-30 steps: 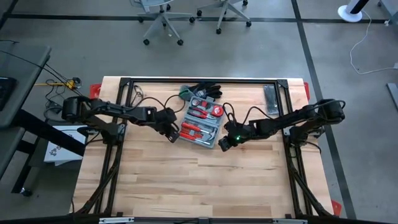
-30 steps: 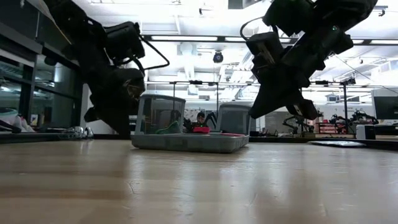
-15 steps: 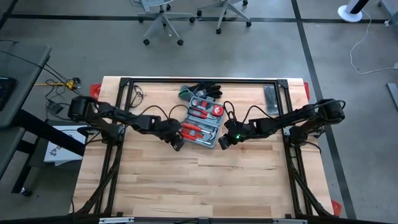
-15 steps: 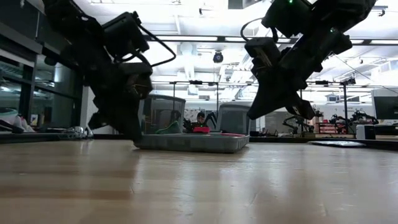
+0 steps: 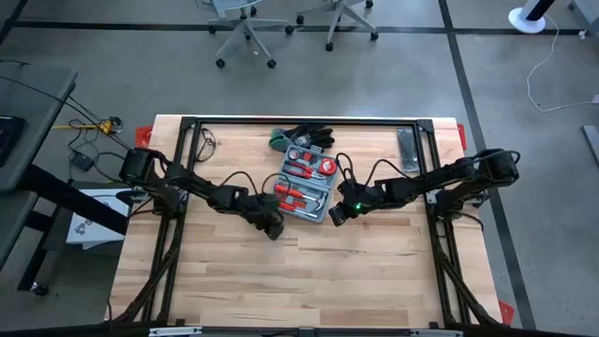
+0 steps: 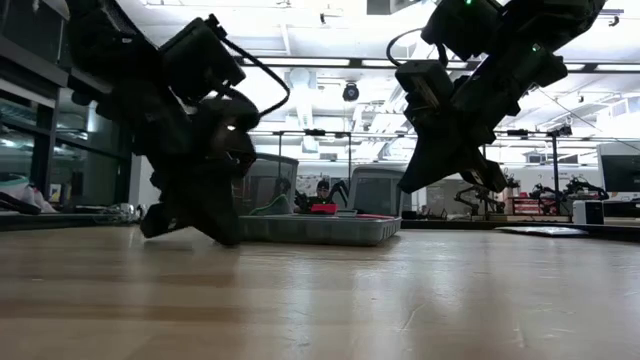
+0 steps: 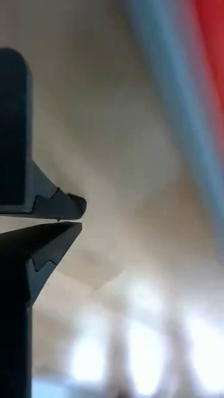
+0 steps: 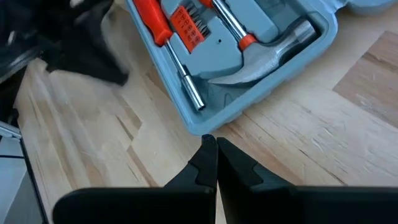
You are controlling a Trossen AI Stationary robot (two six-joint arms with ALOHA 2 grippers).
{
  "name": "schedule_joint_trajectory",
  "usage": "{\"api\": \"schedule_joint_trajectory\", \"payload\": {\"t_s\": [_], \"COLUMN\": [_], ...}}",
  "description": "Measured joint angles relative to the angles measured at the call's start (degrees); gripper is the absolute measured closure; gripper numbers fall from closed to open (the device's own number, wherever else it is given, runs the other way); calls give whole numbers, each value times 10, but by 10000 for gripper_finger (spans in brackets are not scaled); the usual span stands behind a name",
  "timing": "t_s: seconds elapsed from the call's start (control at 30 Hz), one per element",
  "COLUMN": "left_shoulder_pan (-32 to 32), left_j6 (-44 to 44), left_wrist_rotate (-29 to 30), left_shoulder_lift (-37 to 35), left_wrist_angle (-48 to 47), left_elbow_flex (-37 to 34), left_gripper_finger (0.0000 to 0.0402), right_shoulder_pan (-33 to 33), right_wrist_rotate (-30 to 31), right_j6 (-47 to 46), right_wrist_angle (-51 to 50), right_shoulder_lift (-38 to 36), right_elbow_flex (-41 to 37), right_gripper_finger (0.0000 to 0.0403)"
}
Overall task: Prefit tool cases
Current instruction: Remove the pliers from the gray tool case
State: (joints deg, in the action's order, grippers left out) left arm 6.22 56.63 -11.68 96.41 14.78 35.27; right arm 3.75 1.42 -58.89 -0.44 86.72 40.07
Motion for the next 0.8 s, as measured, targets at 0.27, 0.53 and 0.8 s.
{"api": "schedule_joint_trajectory", "payload": {"t_s": [0.27,0.53,0.8], "left_shoulder_pan": [-12,-68,-88], "left_j6": [-76,-135,-125], "left_wrist_rotate": [7,155,126], "left_shoulder_lift": [-82,-82,-33], "left_wrist_angle": [32,-117,-176], "left_elbow_flex": [27,70,71], "left_gripper_finger": [389,401,401], "right_shoulder_pan": [0,0,0], "right_wrist_rotate": [-6,-10,-13], "right_j6": [9,15,24], "right_wrist_angle": [1,3,-2], "right_shoulder_lift": [0,0,0], "right_elbow_flex": [0,0,0], "right_gripper_finger": [402,402,402]}}
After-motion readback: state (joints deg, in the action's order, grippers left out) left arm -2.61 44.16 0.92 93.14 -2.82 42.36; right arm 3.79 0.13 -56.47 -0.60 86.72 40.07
